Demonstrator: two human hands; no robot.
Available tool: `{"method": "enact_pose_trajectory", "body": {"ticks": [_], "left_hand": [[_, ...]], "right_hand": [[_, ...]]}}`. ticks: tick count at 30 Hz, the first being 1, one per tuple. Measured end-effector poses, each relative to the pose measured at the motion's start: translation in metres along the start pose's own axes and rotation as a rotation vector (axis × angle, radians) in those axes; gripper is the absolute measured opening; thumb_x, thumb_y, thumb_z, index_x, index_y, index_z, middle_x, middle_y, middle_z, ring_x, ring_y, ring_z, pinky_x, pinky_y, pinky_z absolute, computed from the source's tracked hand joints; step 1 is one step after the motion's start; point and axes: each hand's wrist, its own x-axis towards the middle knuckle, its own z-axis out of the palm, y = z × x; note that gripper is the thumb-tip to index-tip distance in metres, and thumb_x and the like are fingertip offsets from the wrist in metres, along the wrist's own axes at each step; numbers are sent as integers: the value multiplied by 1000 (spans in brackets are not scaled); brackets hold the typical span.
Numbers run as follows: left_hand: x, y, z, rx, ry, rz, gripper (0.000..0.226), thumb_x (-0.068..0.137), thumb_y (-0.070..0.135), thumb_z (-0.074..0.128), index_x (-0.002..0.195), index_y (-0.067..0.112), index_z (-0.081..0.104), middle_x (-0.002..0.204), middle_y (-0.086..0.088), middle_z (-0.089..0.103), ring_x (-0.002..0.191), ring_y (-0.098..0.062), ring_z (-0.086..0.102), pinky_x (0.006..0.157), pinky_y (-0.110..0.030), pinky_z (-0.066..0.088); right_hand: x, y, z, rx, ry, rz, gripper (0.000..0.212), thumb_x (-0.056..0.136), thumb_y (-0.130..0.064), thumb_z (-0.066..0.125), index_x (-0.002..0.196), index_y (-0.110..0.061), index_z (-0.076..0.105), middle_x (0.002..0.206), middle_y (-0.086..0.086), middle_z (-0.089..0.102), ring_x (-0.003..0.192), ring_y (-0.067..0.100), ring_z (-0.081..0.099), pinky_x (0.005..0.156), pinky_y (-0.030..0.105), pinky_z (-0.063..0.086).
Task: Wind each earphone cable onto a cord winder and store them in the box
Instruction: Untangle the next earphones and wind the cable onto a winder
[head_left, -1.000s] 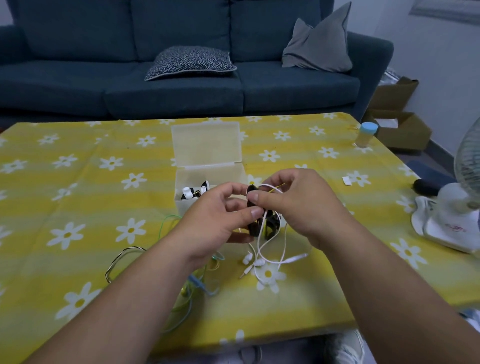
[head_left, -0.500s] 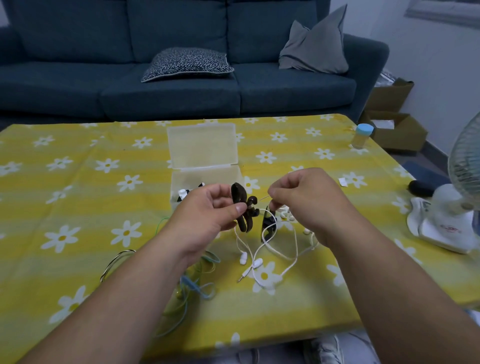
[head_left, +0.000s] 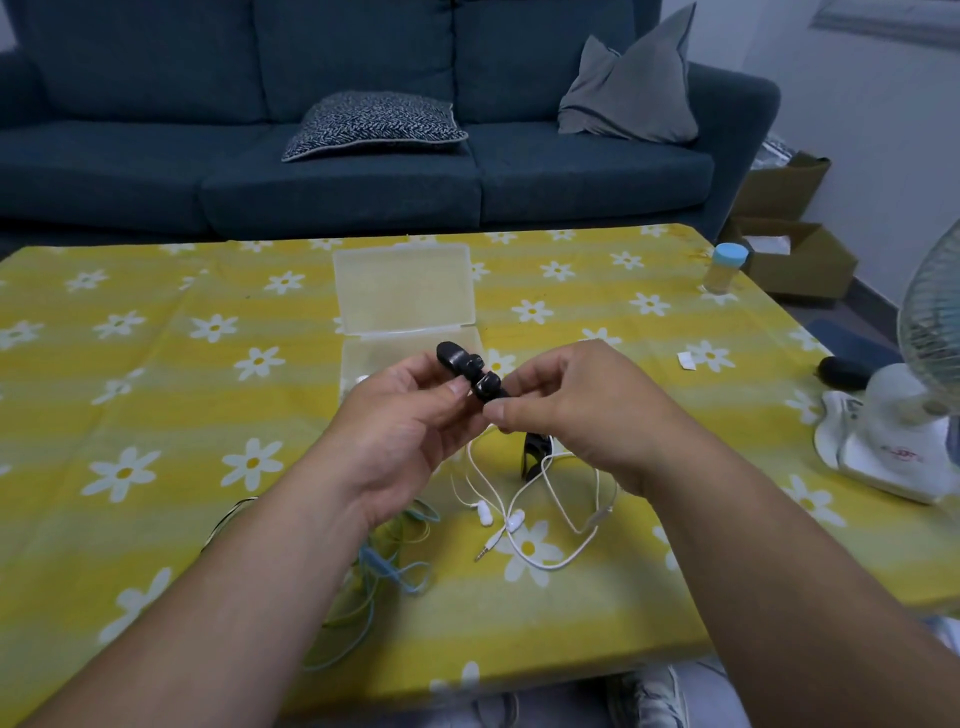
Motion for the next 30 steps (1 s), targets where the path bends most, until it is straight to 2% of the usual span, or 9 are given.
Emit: {"method": "enact_pose_trajectory", "body": {"ticks": [3, 7, 11, 15, 18, 21, 24, 27, 30], "left_hand": [[-1, 0, 2, -3, 32, 25, 28, 92, -7, 51, 117, 5, 57, 93, -10, 71, 80, -24, 71, 84, -36, 57], [-2, 4, 3, 67, 61, 57, 26, 92, -1, 54, 117, 5, 60, 96, -15, 70, 88, -33, 71, 87, -44, 56], [-3, -4, 3, 370, 103, 113, 19, 94, 4, 60, 112, 9, 64, 103, -18, 65, 78, -17, 71, 76, -32, 60], [-1, -1, -4, 355, 139, 141, 31, 92, -3, 59, 122, 7, 60, 93, -17, 63, 66, -13, 68, 69, -25, 58], [-1, 7, -11, 308, 203, 210, 37, 90, -7, 60, 122, 11, 56, 87, -14, 65, 68, -14, 70, 72, -27, 59], [-1, 10, -17, 330, 232, 243, 37, 89, -9, 62, 119, 11, 55, 86, -12, 66, 70, -15, 71, 79, -31, 59], [-2, 8, -18, 397, 212, 258, 34, 85, -9, 66, 109, 13, 56, 85, -10, 70, 73, -19, 71, 82, -37, 58], [-3, 6, -16, 429, 182, 254, 31, 83, -9, 68, 105, 10, 59, 87, -12, 73, 73, -20, 71, 77, -36, 60], [-3, 5, -14, 452, 147, 244, 32, 82, -9, 69, 111, 5, 63, 98, -14, 73, 76, -22, 70, 75, -35, 59]], "right_hand": [[2, 0, 1, -51, 62, -13, 8, 78, -21, 82, 81, -17, 76, 71, -2, 74, 64, 6, 66, 65, 24, 51], [4, 0, 1, -128, 123, -9, 8, 77, -22, 82, 77, -21, 74, 72, -2, 72, 73, 19, 70, 71, 34, 56], [4, 0, 4, -180, 121, -7, 8, 75, -22, 83, 76, -21, 75, 74, -1, 73, 74, 23, 70, 73, 40, 57], [3, -3, 1, -90, 116, -4, 4, 79, -19, 79, 78, -17, 76, 73, 6, 73, 60, 20, 59, 57, 30, 48], [3, -2, -5, -142, 128, 24, 12, 81, -11, 71, 70, -12, 76, 71, 5, 74, 64, 27, 62, 61, 30, 50], [-1, -4, -5, -274, -38, 38, 15, 83, -6, 66, 73, -11, 76, 66, -5, 74, 77, 29, 68, 75, 40, 57], [-4, -12, 2, -194, -158, -67, 12, 87, -7, 67, 82, -15, 76, 68, -6, 74, 63, 16, 59, 60, 33, 51], [0, -15, 6, -157, -29, -168, 13, 87, -8, 68, 81, -18, 74, 65, -7, 73, 54, 4, 57, 54, 22, 46], [5, -12, 9, -179, 95, -213, 15, 83, -8, 67, 76, -20, 73, 65, -7, 72, 60, 9, 63, 58, 28, 51]]}}
